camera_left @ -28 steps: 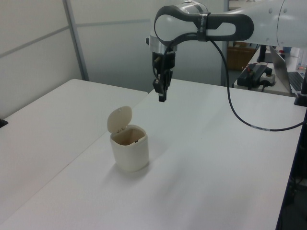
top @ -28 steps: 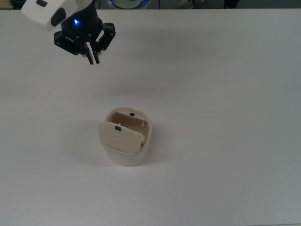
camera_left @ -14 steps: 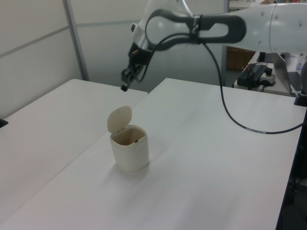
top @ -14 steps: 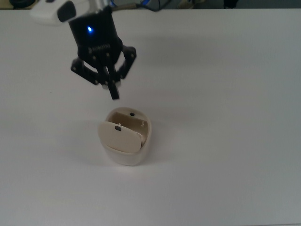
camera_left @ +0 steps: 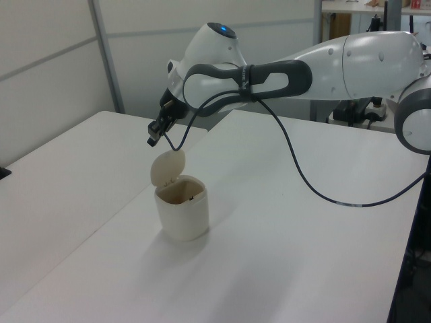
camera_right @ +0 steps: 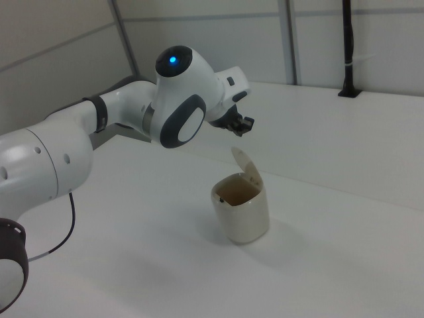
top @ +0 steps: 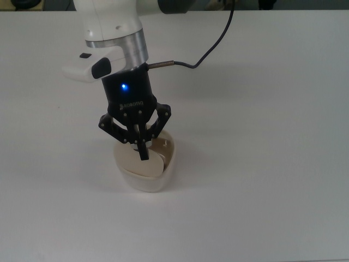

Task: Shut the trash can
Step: 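Push the open lid down with the gripper fingertips toward the can rim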

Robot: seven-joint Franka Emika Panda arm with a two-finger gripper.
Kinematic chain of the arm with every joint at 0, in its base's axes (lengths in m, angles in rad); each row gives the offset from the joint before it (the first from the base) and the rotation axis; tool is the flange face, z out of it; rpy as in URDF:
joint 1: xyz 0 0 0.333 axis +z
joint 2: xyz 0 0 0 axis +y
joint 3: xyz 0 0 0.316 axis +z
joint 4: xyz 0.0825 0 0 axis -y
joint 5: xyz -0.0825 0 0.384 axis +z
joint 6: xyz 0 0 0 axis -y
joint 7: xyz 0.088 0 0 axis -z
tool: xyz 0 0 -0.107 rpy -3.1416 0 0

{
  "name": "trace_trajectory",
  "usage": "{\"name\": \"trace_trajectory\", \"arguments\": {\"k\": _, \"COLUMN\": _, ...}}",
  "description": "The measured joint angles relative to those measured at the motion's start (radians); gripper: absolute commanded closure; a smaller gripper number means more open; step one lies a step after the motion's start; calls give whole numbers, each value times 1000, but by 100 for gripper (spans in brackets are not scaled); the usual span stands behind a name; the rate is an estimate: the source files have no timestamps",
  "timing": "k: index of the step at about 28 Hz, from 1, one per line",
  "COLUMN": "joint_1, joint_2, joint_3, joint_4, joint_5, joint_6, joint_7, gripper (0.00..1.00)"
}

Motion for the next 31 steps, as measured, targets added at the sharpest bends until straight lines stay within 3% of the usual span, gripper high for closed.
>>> {"name": "trace_trajectory", "arguments": {"k": 7, "joint_1": 0, "joint_2": 0, "joint_3": 0, "joint_4": -16, "joint_5": -47, "joint_6": -54, "joint_7": 0, "gripper": 100}}
{"name": "trace_trajectory", "arguments": {"k": 20, "joint_1": 0, "joint_2": 1, "joint_3": 0, "joint_4": -38, "joint_5": -56, "joint_6": -207, "joint_7": 0, "gripper": 100}}
{"name": "trace_trajectory", "arguments": {"k": 31, "joint_1": 0, "joint_2": 1, "joint_3": 0, "joint_4": -38, "joint_5": -93, "joint_6": -362, "joint_7": 0, "gripper": 100}}
